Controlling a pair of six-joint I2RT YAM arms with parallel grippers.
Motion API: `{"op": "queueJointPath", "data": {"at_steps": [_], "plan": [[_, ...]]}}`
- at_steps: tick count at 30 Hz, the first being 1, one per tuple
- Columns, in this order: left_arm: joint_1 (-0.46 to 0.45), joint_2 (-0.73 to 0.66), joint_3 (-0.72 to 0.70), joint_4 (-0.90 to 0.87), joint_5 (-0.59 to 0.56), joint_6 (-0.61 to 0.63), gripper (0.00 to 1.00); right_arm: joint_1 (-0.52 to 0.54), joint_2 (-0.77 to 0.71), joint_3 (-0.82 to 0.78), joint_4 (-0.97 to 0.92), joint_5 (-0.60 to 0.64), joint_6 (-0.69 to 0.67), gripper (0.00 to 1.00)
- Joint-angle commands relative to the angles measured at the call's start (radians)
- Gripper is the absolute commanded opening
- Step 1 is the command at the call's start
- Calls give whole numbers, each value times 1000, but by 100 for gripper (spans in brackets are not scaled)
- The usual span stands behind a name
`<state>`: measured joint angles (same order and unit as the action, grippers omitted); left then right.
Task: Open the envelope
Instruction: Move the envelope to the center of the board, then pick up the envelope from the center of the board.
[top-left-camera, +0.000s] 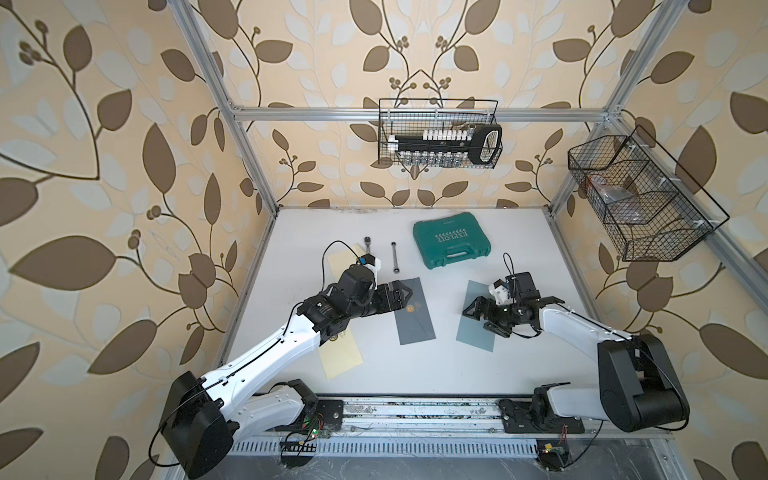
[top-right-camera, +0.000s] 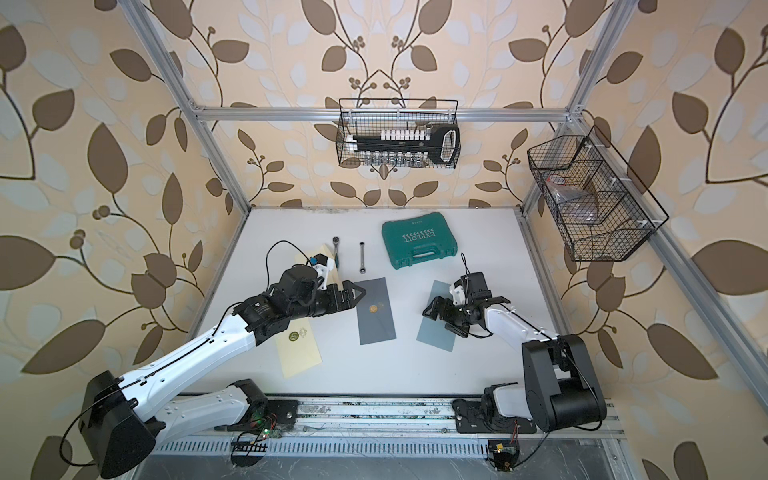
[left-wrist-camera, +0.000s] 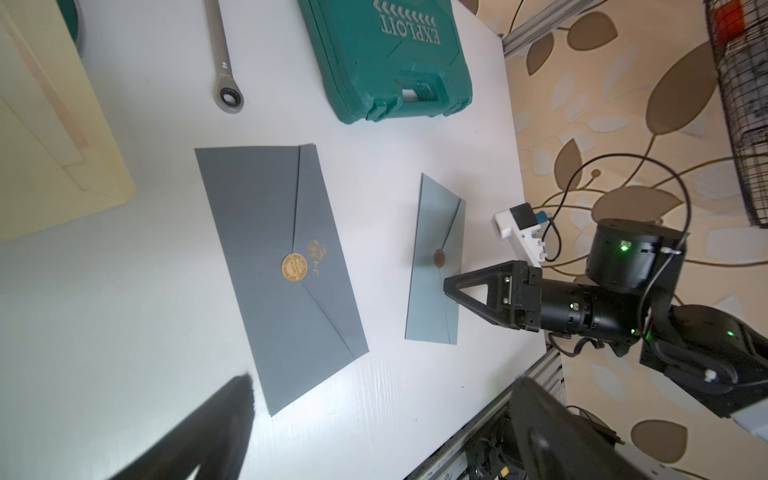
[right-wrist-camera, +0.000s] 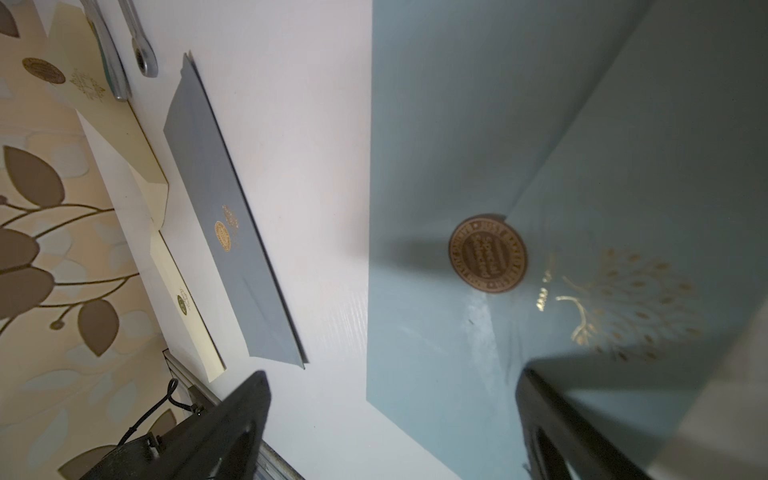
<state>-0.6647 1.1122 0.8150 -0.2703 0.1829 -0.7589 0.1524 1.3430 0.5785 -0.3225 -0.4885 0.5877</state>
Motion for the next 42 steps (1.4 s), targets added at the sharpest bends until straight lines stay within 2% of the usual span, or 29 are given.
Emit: {"op": "queueJointPath", "data": {"at_steps": [1, 6, 9, 11, 14, 19, 24, 31, 42], "plan": [[-45, 58, 55, 46, 7, 8, 99, 37, -27, -84, -30, -11, 24, 92], [-133, 205, 151, 42, -15, 33, 99, 91, -167, -143, -42, -26, 50, 91], [-159, 317, 236, 35, 18, 50, 99, 88, -322, -126, -139, 111, 45, 91], [-180, 415, 304, 19, 34, 66, 99, 64, -403, -119, -183, 203, 56, 91], [-222, 559, 430, -15, 71, 91, 99, -45, -454, -129, -204, 186, 70, 87], [-288, 771, 625, -82, 130, 129, 98, -209, -401, -149, -176, 20, 54, 81], [-298, 877, 702, -70, 191, 124, 97, -282, -344, -162, -165, -32, 29, 74], [-299, 989, 790, -95, 257, 124, 86, -297, -289, -190, -72, -83, 56, 70], [-299, 1094, 896, -97, 314, 127, 75, -301, -243, -192, -50, -32, 70, 66]]}}
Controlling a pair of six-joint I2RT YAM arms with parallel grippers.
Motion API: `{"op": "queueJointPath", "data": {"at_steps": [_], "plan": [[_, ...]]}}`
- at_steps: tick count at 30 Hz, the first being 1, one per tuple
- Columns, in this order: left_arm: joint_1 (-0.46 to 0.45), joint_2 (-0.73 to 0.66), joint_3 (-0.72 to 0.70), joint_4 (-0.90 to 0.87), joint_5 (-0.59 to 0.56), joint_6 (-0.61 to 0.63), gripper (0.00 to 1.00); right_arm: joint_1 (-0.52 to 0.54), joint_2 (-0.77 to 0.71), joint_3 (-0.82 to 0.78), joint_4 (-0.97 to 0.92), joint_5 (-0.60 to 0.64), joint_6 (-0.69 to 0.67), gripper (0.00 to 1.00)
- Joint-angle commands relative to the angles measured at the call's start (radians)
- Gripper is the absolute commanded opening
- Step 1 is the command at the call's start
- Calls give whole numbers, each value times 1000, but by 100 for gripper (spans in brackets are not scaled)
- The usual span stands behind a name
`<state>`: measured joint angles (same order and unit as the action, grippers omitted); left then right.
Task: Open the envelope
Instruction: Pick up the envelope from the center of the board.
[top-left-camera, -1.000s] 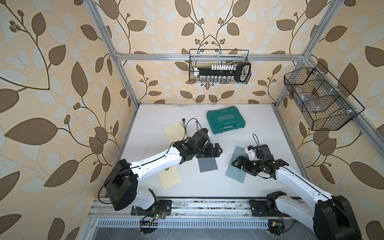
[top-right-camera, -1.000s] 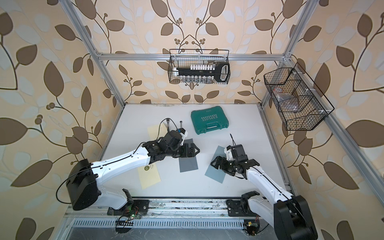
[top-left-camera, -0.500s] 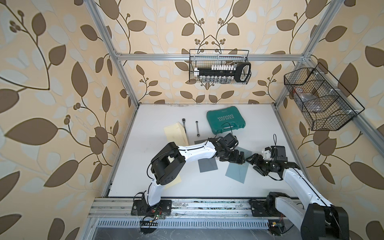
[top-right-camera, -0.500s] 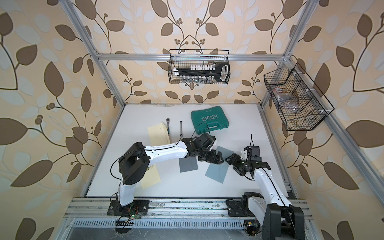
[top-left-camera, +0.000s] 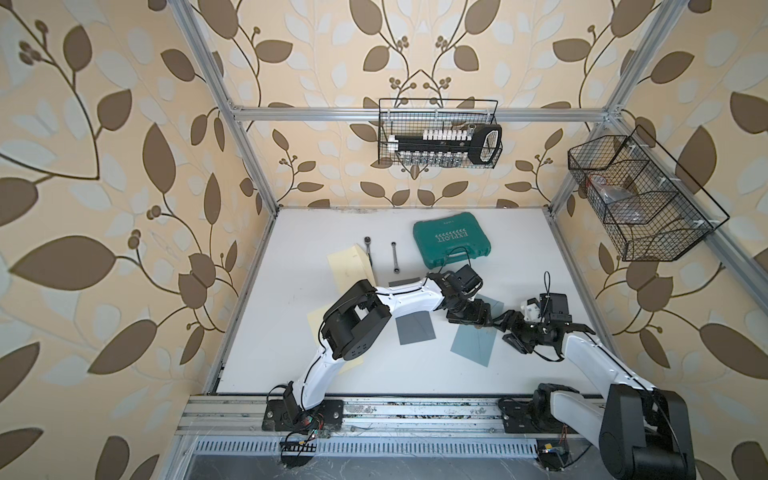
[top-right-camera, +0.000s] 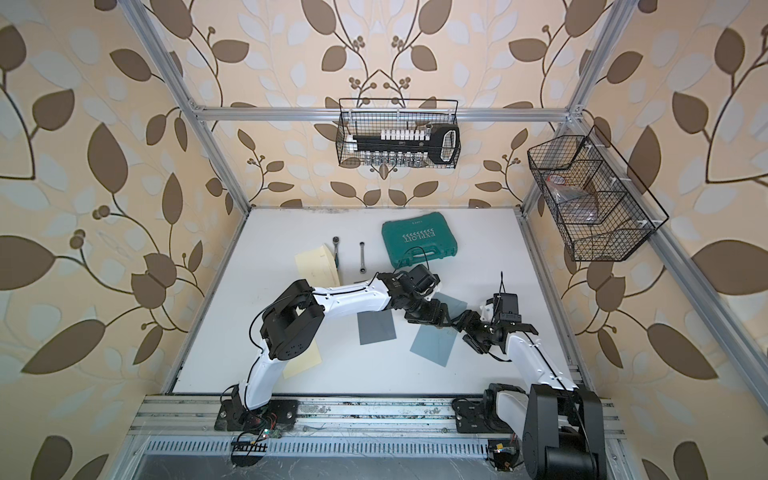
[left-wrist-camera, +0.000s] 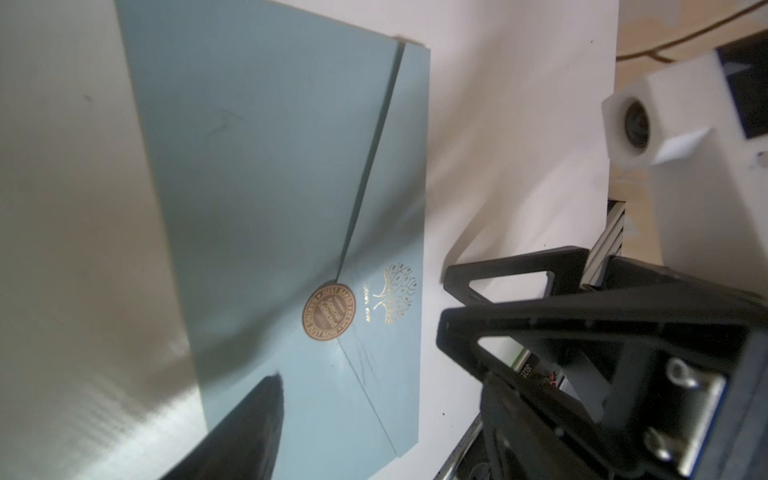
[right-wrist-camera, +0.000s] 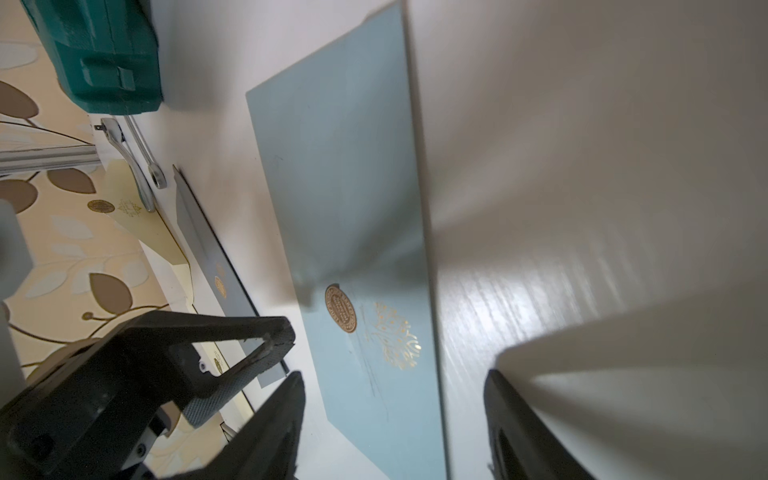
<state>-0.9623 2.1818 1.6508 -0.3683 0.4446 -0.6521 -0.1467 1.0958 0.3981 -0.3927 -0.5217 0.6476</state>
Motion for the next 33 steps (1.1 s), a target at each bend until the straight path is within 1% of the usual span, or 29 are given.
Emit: {"op": "queueJointPath", "data": {"at_steps": [1, 7, 11, 15, 20, 23, 28, 33], "plan": [[0, 33, 71, -10, 54, 22, 75, -4, 4, -13, 22, -1, 14, 66], [0, 76, 87, -24, 68, 25, 73, -15, 23, -51, 82, -37, 49, 64], [0, 76, 69, -33, 45, 28, 73, -18, 55, -60, 114, -58, 55, 62], [0, 65, -7, 16, 39, -8, 70, -23, 77, -77, 154, -65, 59, 61], [0, 55, -48, 39, 42, -29, 64, -35, 90, -101, 245, -132, 90, 56], [0, 50, -55, 36, 36, -30, 60, -39, 84, -112, 279, -155, 105, 55], [0, 32, -74, 45, 24, -37, 58, -46, 44, -126, 308, -202, 118, 54], [0, 15, -94, 66, 20, -43, 57, -46, -17, -144, 347, -232, 130, 49]]}}
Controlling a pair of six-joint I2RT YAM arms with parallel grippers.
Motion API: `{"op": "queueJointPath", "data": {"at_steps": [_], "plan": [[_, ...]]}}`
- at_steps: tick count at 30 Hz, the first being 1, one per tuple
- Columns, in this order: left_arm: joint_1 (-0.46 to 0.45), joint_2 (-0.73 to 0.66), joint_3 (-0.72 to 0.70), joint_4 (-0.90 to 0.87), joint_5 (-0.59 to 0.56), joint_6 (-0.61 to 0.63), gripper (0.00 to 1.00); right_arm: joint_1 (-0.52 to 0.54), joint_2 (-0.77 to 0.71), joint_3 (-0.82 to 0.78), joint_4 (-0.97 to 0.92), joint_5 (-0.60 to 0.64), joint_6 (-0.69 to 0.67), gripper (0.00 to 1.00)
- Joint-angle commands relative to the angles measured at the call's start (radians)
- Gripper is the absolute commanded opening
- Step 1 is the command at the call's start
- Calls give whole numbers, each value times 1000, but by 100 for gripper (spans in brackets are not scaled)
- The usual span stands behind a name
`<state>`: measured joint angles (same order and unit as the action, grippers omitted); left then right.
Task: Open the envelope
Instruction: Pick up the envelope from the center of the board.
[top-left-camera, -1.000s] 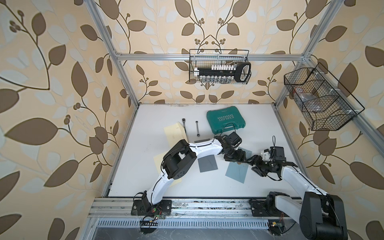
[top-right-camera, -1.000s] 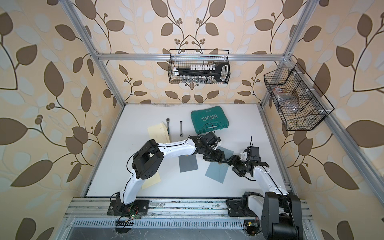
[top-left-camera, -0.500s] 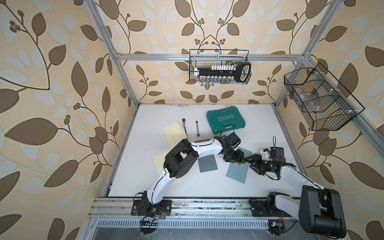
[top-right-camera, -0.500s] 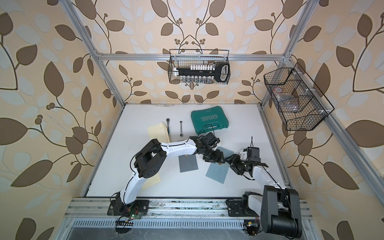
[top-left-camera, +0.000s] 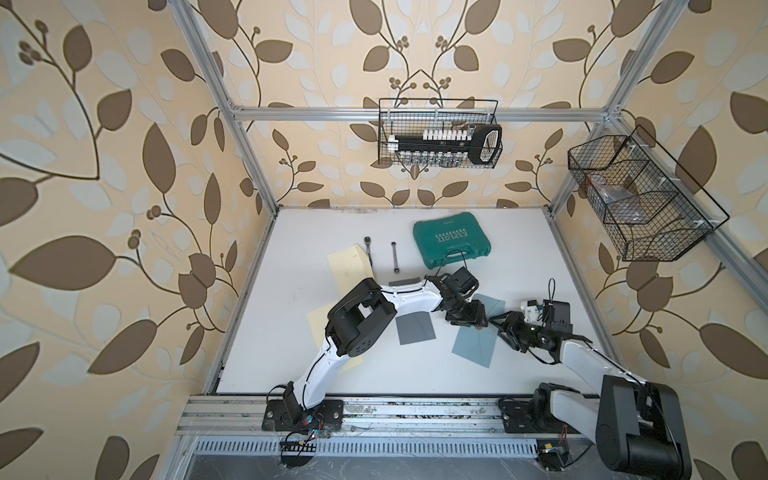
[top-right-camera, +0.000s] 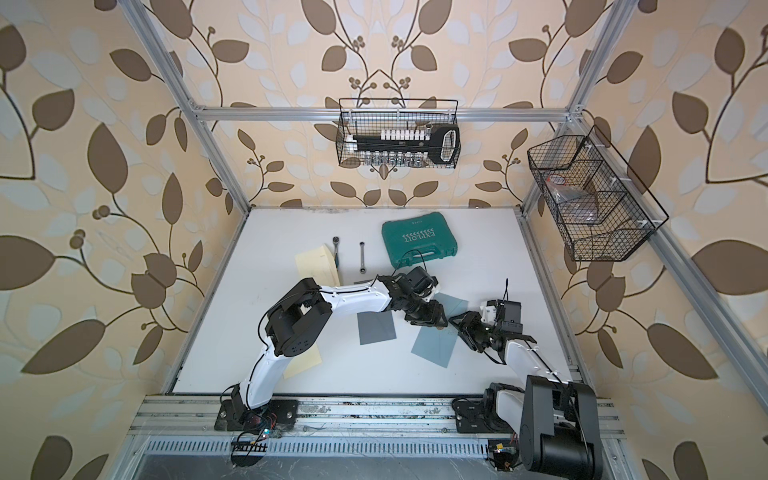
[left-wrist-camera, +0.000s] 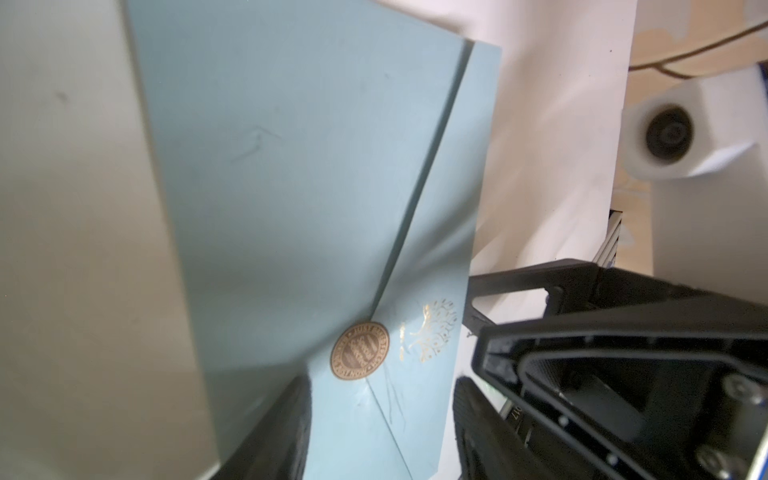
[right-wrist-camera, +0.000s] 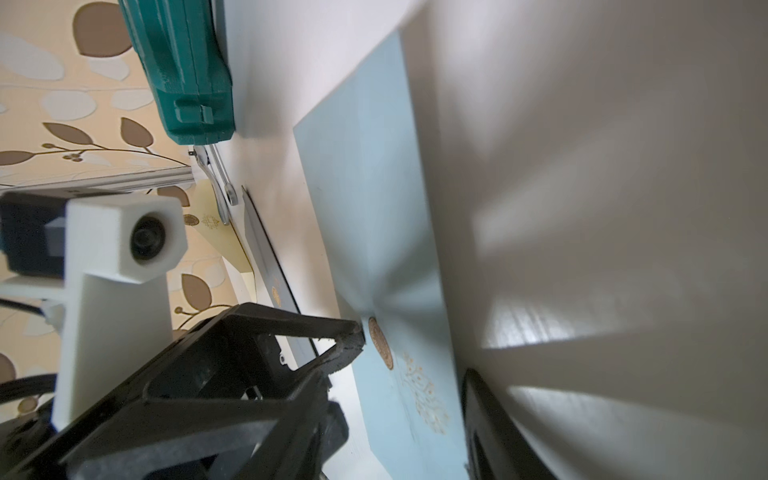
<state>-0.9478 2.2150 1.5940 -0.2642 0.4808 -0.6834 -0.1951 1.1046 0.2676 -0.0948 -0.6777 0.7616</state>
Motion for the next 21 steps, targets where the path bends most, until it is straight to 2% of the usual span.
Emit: {"op": "queueJointPath", "data": {"at_steps": [1, 6, 21], "plan": [[-14, -20, -39, -37, -16, -13, 57, 2, -25, -19, 64, -87, 18, 48], [-14, -21, -46, -11, -1, -25, 56, 3, 24, -29, 118, -132, 18, 45], [-12, -60, -72, 16, 3, -24, 53, 3, 119, -35, 135, -121, -22, 34]]}}
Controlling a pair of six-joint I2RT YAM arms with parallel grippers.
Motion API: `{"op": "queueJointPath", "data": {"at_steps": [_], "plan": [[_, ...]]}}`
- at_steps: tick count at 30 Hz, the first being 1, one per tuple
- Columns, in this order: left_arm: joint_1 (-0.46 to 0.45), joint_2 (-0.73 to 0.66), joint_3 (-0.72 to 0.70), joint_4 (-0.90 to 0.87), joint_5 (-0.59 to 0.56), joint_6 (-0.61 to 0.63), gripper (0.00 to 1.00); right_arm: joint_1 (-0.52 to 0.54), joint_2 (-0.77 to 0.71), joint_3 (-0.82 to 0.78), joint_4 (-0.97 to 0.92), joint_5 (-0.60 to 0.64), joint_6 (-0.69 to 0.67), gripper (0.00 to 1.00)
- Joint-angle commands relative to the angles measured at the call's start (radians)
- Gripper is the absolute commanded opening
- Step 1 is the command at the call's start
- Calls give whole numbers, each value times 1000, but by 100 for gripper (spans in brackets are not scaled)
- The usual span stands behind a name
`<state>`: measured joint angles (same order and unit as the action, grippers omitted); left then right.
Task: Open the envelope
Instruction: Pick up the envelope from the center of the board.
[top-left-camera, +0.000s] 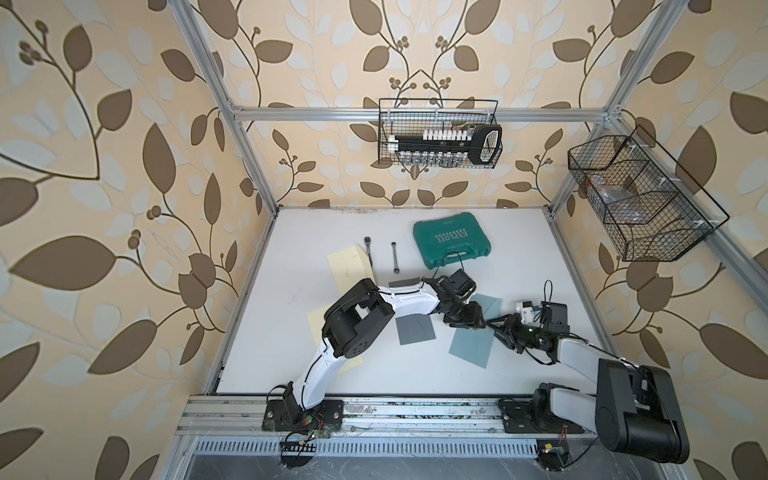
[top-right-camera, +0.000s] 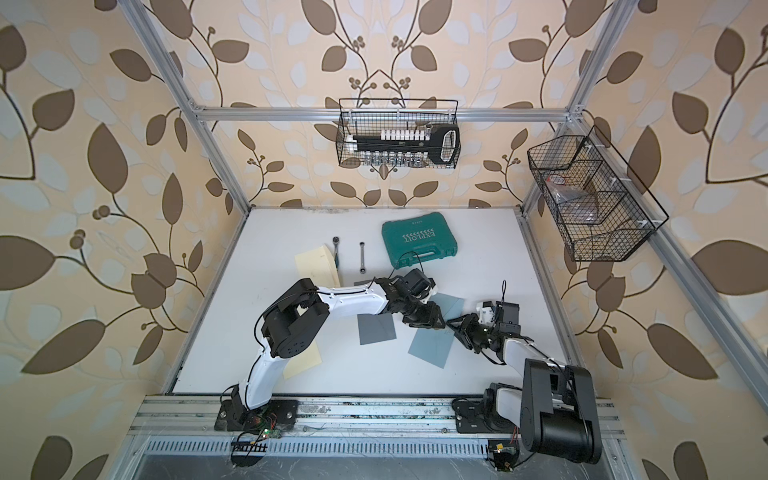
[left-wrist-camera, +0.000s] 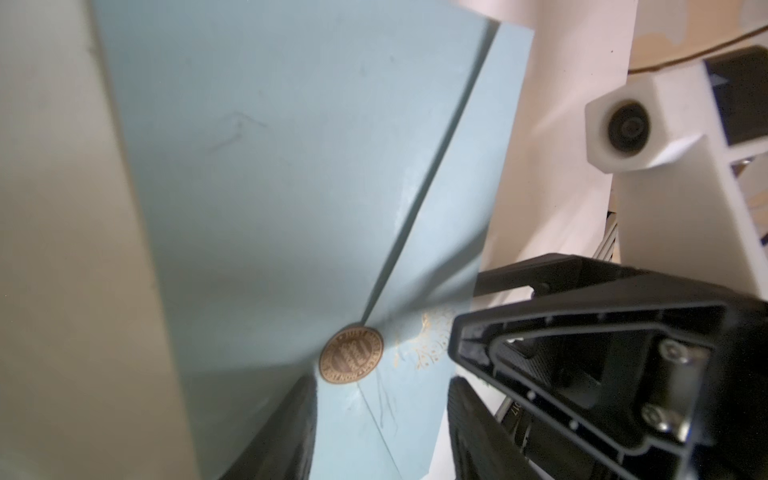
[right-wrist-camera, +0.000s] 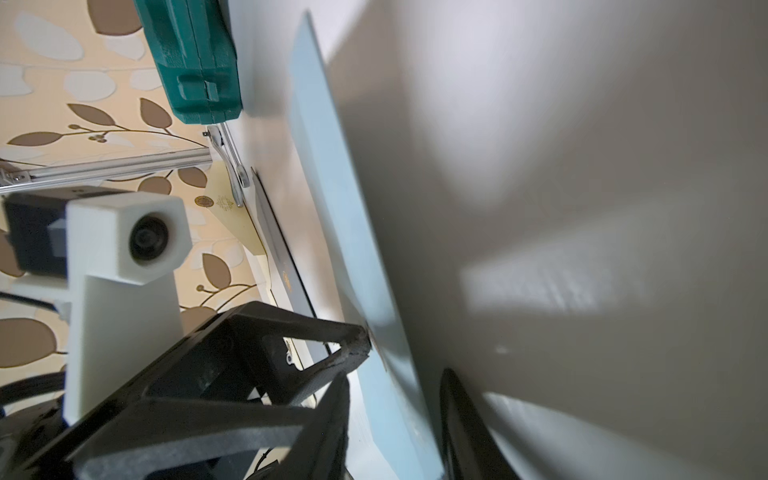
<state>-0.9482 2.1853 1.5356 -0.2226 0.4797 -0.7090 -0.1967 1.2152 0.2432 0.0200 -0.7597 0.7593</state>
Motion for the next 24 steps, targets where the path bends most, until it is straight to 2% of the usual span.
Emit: {"op": "queueJointPath", "data": {"at_steps": [1, 12, 24], "plan": [[-12, -34, -13, -25, 5, 3, 53, 4, 9, -11, 20, -38, -21, 33], [-11, -93, -44, -1, 15, 16, 54, 4, 5, -6, -2, -15, -31, 19], [-7, -119, -32, -25, 10, 28, 55, 5, -110, -14, -87, 37, -52, 7]]}}
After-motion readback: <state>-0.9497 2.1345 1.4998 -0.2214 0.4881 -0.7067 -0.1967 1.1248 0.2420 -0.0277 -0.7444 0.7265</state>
